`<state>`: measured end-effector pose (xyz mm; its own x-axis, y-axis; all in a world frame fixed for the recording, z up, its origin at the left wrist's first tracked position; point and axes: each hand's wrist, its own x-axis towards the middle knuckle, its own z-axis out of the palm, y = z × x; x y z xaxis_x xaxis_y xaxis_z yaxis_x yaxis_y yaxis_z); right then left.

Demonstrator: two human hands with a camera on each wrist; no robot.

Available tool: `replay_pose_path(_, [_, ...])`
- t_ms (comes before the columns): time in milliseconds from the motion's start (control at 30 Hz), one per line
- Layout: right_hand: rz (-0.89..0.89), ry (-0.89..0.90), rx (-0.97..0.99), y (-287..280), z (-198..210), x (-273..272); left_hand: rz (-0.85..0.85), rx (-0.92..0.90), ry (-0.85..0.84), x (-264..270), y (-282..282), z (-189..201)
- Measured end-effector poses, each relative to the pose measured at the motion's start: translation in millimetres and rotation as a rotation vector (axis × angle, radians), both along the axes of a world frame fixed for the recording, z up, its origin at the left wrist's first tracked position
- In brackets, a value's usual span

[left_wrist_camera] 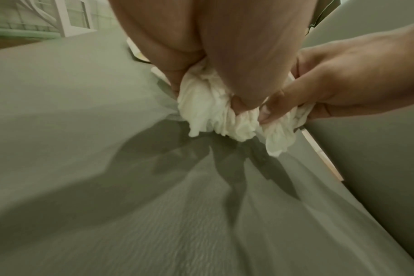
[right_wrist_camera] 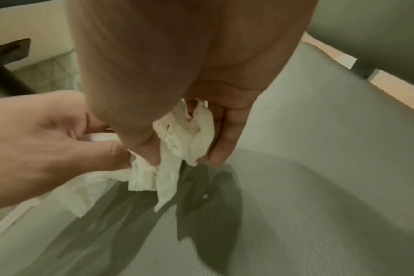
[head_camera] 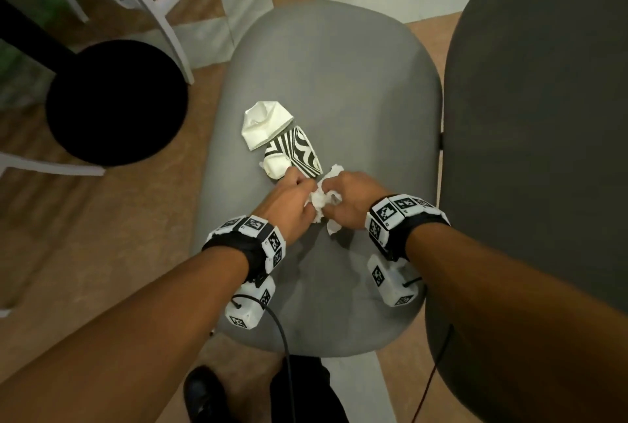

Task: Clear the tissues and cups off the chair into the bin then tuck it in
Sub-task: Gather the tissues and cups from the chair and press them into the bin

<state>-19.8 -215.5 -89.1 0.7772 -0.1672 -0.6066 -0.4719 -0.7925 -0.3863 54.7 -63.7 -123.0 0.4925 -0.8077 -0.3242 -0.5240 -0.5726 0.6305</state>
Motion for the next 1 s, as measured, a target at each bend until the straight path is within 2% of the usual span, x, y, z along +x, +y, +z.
replay_pose_path(200, [-0.016, 0.027, 0.026, 37, 19, -14, 0.006, -0.147, 0.091, -24, 39, 12])
replay_pose_path(367, [-0.061, 0.107, 0.036, 62, 30, -22, 0.077, -0.136, 0.11, -44, 66, 25])
replay_pose_path(467, [-0.119, 0.103, 0.125, 82, 37, -19, 0.11, -0.168, 0.113, -45, 90, 32])
replay_pose_path(567, [-0.126, 0.085, 0.208, 115, 44, -8, 0.192, -0.197, 0.108, -42, 122, 36])
replay_pose_path(667, [-0.123, 0.083, 0.259, 163, 42, 11, 0.374, -0.187, 0.121, -35, 170, 30])
replay_pose_path(833, [-0.075, 0.092, 0.329, 273, 15, 36, 0.734, -0.15, 0.16, -32, 274, 12])
replay_pose_path(900, [-0.036, 0.081, 0.307, 317, -6, 38, 0.767, -0.092, 0.18, -31, 313, -5])
replay_pose_path(1000, [0.03, 0.131, 0.238, 364, -49, 32, 0.694, -0.048, 0.177, -36, 356, -44])
